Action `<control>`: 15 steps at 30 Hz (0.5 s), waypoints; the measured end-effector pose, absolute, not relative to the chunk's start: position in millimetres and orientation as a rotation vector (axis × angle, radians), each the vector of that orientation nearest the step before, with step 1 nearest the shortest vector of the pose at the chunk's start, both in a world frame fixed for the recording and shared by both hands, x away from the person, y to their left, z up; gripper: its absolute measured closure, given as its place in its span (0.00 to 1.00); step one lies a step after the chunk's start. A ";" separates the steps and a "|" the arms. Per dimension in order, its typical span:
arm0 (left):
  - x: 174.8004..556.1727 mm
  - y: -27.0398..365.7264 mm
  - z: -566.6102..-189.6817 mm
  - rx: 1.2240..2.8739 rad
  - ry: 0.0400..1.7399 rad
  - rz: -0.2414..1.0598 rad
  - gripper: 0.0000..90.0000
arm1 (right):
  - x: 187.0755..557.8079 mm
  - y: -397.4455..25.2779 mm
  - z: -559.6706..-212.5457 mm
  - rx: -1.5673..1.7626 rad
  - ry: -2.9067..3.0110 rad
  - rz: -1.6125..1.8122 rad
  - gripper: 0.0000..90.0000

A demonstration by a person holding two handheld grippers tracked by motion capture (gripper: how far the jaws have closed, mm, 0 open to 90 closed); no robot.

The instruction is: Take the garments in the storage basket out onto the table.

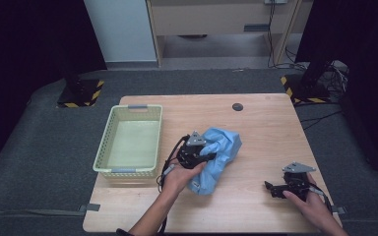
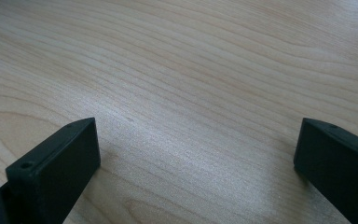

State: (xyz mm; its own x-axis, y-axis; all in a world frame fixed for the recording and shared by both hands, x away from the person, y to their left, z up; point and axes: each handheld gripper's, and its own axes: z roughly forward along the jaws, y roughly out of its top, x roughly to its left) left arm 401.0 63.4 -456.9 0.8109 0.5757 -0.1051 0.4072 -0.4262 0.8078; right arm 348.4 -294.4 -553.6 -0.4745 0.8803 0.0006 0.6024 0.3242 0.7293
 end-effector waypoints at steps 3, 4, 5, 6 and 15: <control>402.2 57.6 -467.2 2.077 0.745 0.222 0.90 | 348.2 -294.3 -553.5 1.312 2.200 0.953 0.01; 402.0 55.5 -470.3 2.077 0.749 0.215 0.90 | 348.1 -294.3 -553.5 1.311 2.200 0.953 0.01; 401.4 53.3 -473.4 2.075 0.752 0.212 0.89 | 348.0 -294.3 -553.5 1.311 2.200 0.953 0.01; 400.9 50.8 -476.3 2.077 0.752 0.209 0.89 | 347.9 -294.2 -553.5 1.311 2.200 0.953 0.01; 396.8 28.1 -502.8 2.107 0.775 0.185 0.88 | 347.2 -293.9 -553.6 1.312 2.202 0.954 0.01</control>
State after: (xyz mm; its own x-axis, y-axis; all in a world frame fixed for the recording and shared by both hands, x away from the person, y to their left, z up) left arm 396.8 28.1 -502.8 0.7959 0.5886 -0.1420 0.4611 -0.4372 0.7721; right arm 347.2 -293.9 -553.6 -0.4769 0.8789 0.0020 0.6027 0.3254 0.7287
